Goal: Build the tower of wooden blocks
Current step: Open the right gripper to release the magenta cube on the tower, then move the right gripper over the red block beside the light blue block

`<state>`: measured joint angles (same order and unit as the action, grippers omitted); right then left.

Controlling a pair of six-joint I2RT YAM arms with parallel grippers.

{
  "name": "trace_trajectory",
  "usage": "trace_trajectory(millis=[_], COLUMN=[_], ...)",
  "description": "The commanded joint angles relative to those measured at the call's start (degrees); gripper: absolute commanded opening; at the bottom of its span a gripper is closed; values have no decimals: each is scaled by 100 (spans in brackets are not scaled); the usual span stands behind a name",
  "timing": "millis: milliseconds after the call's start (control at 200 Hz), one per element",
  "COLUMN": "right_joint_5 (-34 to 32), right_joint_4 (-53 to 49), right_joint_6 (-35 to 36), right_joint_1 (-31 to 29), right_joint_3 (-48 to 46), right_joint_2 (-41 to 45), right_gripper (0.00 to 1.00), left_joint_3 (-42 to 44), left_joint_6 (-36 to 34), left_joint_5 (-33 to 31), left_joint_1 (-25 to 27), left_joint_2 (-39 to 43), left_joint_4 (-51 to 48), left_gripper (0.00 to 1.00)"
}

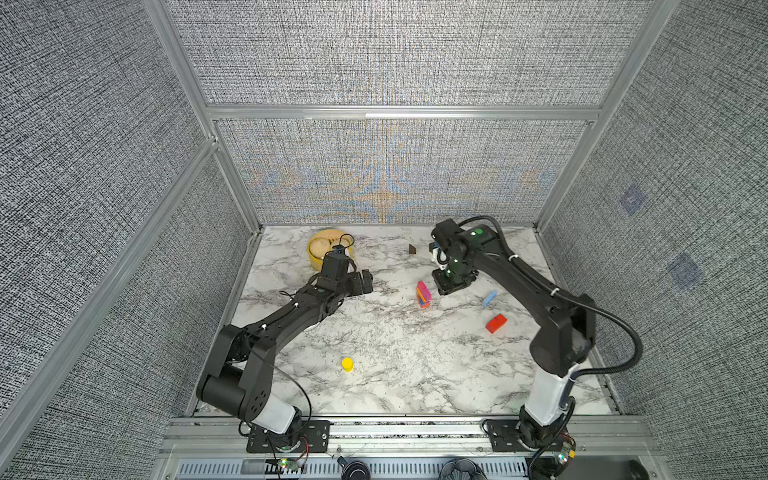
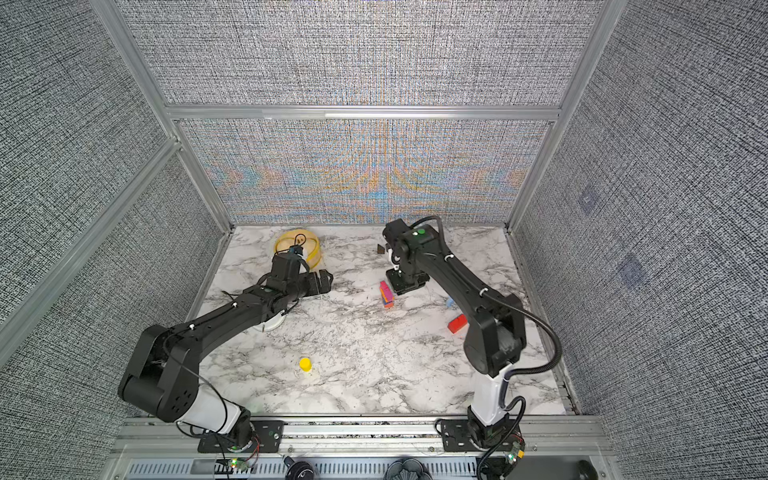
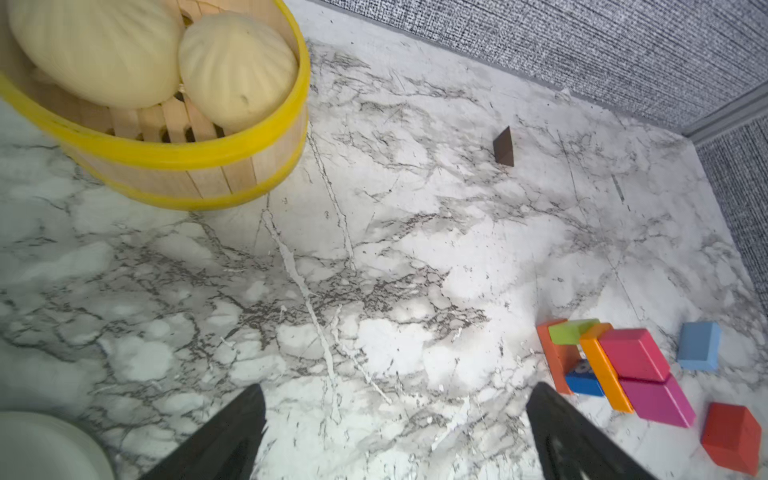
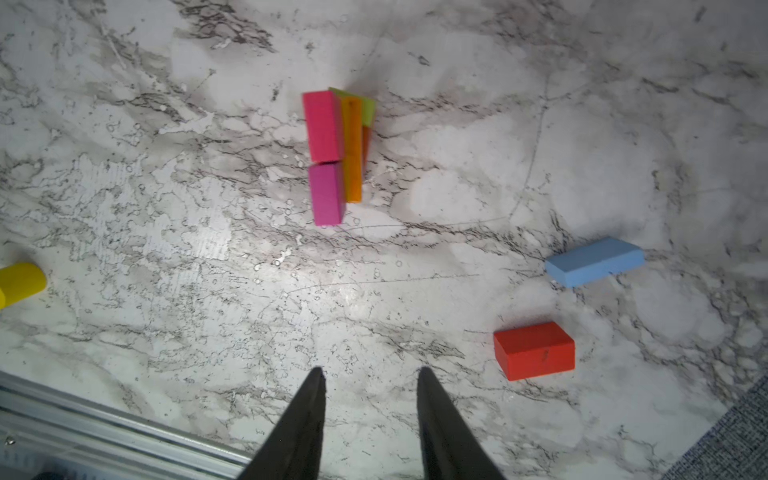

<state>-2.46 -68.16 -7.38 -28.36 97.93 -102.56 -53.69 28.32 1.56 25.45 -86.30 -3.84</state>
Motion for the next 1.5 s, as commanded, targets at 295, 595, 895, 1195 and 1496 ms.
trace_trajectory(millis=[295, 595, 895, 1195, 1496], right_joint_5=[106, 370, 190, 61, 83], right_joint_4=[1461, 2468, 3020, 3348, 3502], right_joint_6=[-1134, -1567, -1827, -1885, -1907], right_joint_1=[1250, 2027, 2560, 2703, 2706], right_joint_3=[-2980, -4513, -5056, -4989, -4720], right_joint_2=[2311, 3129, 2833, 2360, 1785], right_gripper=[43, 52, 55, 54, 55], left_joint_3=[-89, 121, 252, -287, -500], left_joint_6=[-144, 181, 303, 670, 474], left_joint_5=[-831, -1226, -1387, -1649, -1712], left_joint_1=[1023, 1693, 1805, 1805, 1738], left_joint_2=[645, 572, 352, -305, -681], left_joint_4=[-1366, -1341, -973, -1272, -1102], left_gripper=[99, 99, 99, 99, 99])
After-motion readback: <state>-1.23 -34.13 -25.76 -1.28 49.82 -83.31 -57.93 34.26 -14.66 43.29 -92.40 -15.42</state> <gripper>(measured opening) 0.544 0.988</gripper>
